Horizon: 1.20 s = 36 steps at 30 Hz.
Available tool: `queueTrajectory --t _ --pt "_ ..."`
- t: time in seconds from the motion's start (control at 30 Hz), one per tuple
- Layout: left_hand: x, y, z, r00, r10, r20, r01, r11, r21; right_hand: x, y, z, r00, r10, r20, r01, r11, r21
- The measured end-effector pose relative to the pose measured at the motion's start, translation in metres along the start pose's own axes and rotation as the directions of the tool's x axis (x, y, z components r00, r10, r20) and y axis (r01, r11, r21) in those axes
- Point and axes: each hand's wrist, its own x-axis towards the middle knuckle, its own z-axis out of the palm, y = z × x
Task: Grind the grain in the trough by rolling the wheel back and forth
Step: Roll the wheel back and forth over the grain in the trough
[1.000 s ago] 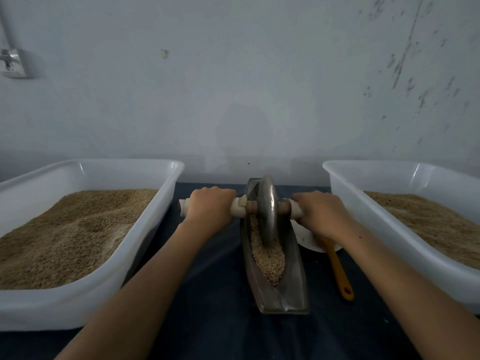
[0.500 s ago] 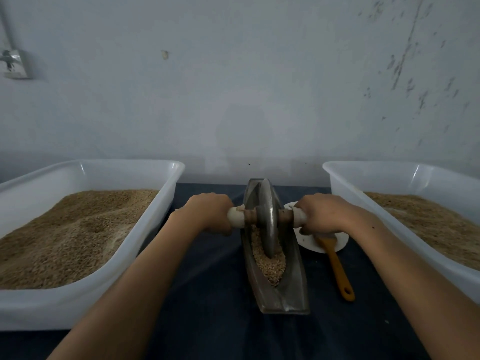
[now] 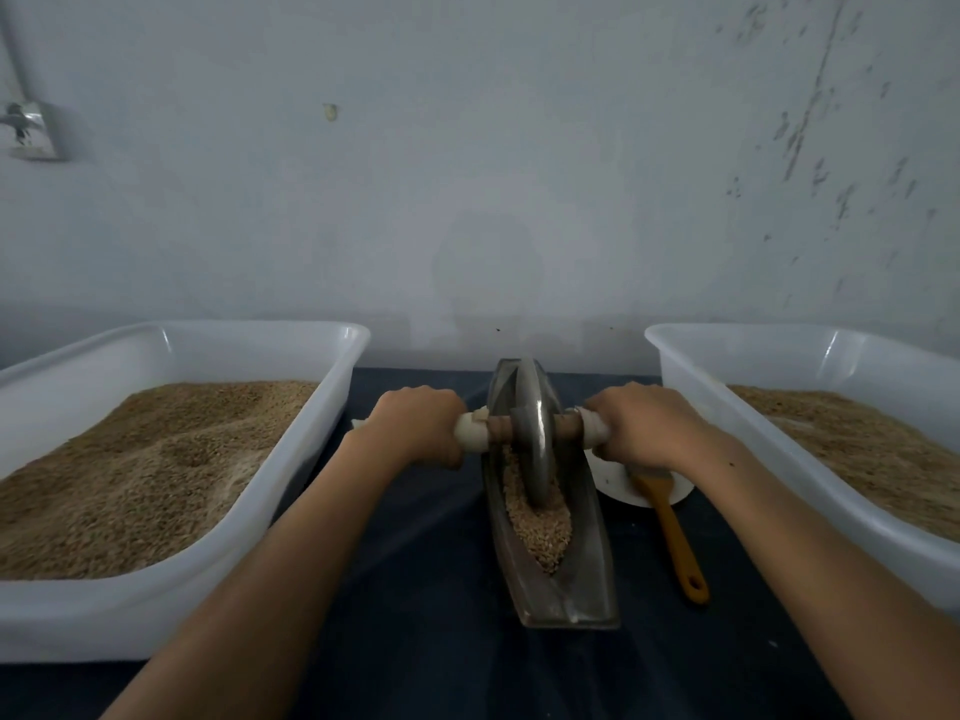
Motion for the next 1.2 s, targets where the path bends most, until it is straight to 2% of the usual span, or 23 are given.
queueTrajectory --t 0.13,0.23,0.3,0.37,0.47,0.57,0.7,0.87,0.97,1.03,1.1,1.2 --pt "-0.001 0.001 -0.007 0.991 0.026 0.129 -0.02 0.999 -0.046 -0.002 0.005 -0.01 0.972 -0.023 0.235 -0.004 0.994 0.113" --pt "0.0 0.0 -0.006 0.99 0.019 0.138 -0.011 0.998 -0.06 -0.002 0.005 -0.011 0.965 -0.021 0.261 -0.011 0.993 0.12" --pt "0.001 -0.001 -0.002 0.997 0.006 0.072 -0.003 0.999 -0.033 -0.002 0.003 -0.008 0.98 -0.005 0.2 -0.009 0.997 0.071" --pt "0.003 -0.002 0.005 0.998 0.002 -0.055 -0.002 1.0 -0.002 -0.001 0.0 -0.003 0.999 -0.001 0.048 0.001 1.0 0.009" --pt "0.005 -0.004 0.016 0.973 -0.003 -0.232 0.009 1.0 0.024 0.001 -0.001 0.007 0.982 -0.006 -0.189 0.003 1.0 -0.017" --pt "0.006 -0.004 0.019 0.959 -0.007 -0.283 0.017 0.999 0.035 0.002 0.002 0.011 0.975 -0.009 -0.22 0.006 1.0 -0.012" --pt "0.005 -0.003 0.012 0.986 -0.001 -0.17 0.011 0.998 0.055 0.002 0.003 0.006 0.996 -0.009 -0.086 0.01 1.0 0.013" --pt "0.001 -0.002 -0.003 0.995 0.002 0.105 0.004 0.999 -0.053 0.001 0.006 -0.006 0.986 -0.026 0.165 0.021 0.999 0.032" --pt "-0.001 0.0 -0.006 0.99 0.008 0.138 0.002 0.998 -0.068 0.002 0.008 -0.006 0.976 -0.03 0.216 0.014 0.997 0.073" --pt "0.0 0.002 -0.006 0.995 0.003 0.098 0.0 0.999 -0.036 0.003 0.01 -0.004 0.975 -0.027 0.22 0.004 0.995 0.103" --pt "0.001 0.003 -0.003 1.0 0.003 -0.004 -0.003 1.0 0.026 0.004 0.011 0.0 0.982 -0.014 0.187 -0.006 0.994 0.105" --pt "0.004 0.002 0.003 0.987 0.011 -0.161 0.003 0.996 0.091 0.005 0.01 0.008 1.0 -0.004 0.02 0.002 0.997 0.073"
